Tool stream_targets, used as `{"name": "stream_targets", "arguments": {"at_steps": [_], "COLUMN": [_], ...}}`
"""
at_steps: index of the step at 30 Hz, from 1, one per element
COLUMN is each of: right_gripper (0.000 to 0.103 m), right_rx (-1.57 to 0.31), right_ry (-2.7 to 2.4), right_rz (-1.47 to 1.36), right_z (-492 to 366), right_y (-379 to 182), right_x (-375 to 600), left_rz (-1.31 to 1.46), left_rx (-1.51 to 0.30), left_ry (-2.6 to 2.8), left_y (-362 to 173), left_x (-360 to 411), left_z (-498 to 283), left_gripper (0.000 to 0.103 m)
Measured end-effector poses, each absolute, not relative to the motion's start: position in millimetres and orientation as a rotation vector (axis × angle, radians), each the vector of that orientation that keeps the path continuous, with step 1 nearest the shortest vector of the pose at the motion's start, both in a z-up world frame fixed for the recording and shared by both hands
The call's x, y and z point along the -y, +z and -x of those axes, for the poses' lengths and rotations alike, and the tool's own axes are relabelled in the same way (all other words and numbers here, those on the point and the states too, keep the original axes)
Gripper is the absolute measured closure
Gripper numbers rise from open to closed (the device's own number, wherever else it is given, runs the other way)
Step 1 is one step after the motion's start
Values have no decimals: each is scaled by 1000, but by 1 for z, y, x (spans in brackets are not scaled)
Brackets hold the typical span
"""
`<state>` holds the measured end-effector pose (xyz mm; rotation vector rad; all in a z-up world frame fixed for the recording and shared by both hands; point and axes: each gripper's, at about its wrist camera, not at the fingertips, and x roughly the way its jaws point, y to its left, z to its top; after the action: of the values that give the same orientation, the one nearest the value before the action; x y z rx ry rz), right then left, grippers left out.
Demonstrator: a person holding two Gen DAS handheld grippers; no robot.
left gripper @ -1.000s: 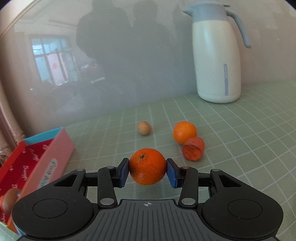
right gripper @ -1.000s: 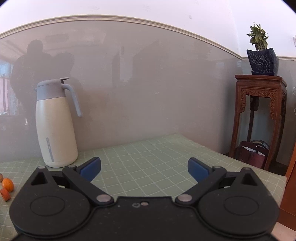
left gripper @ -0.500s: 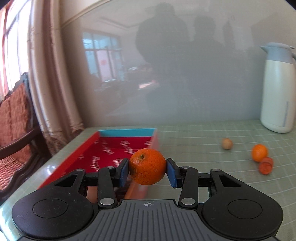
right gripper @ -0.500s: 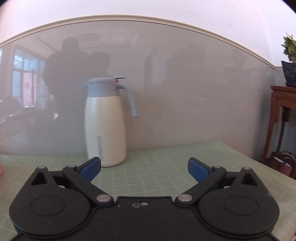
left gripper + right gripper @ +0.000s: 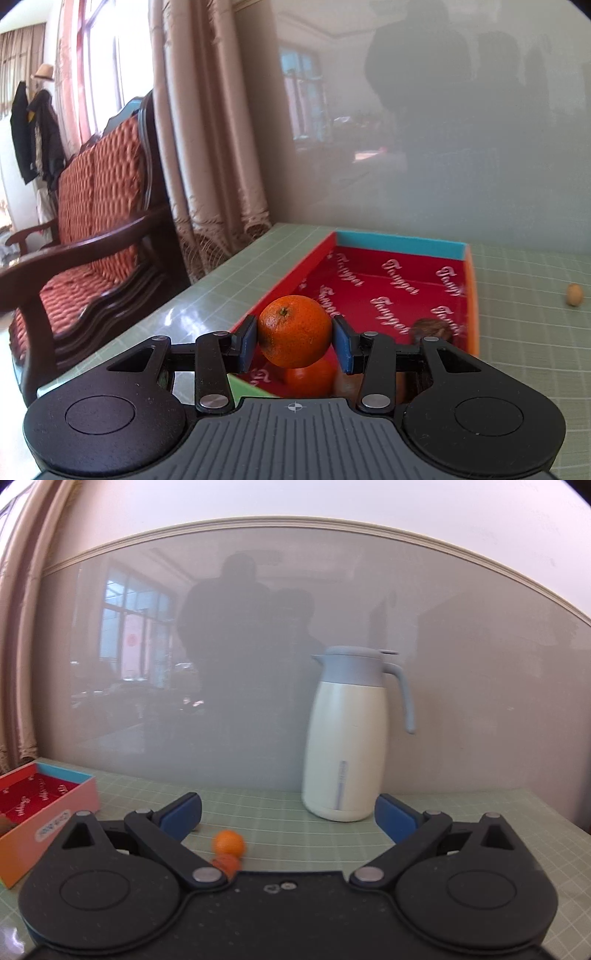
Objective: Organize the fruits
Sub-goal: 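Carry the mandarin with the left gripper into the red box and release, then reach the right gripper to the cut orange piece and close on it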
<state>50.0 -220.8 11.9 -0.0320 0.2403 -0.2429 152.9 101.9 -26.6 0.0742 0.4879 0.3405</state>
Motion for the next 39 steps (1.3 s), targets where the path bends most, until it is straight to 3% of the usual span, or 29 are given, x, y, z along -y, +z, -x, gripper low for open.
{"name": "stream_targets", "arguments": {"at_steps": [17,19,22,25,27,39], "right_gripper": [3,3,3,3,3,3], "right_rx": [-245,-246,-248,-249,-252,-259], "right_ry": [-52,-57,-72,-87,-96,-115], "right_rz": [94,100,82,73,74,68], "right_z": [-60,-57,-56,-55,-55,-57], "right_y": [12,13,13,11,11,7], "right_x": [152,154,162,168,170,176], "left_rz": [-6,-1,15,1,-10,-8], "left_rx": [-549,-552,-550,-537,-524,-463], "left_ry": [354,351,325,323,360,348], "left_y": [-36,-36,-35,-35,-35,-27], "left_x": [-124,-123,-122,-114,-110,-113], "left_z": [-161,-162,-162,-160,-159,-147], "left_gripper": [59,55,38,19,0,0]}}
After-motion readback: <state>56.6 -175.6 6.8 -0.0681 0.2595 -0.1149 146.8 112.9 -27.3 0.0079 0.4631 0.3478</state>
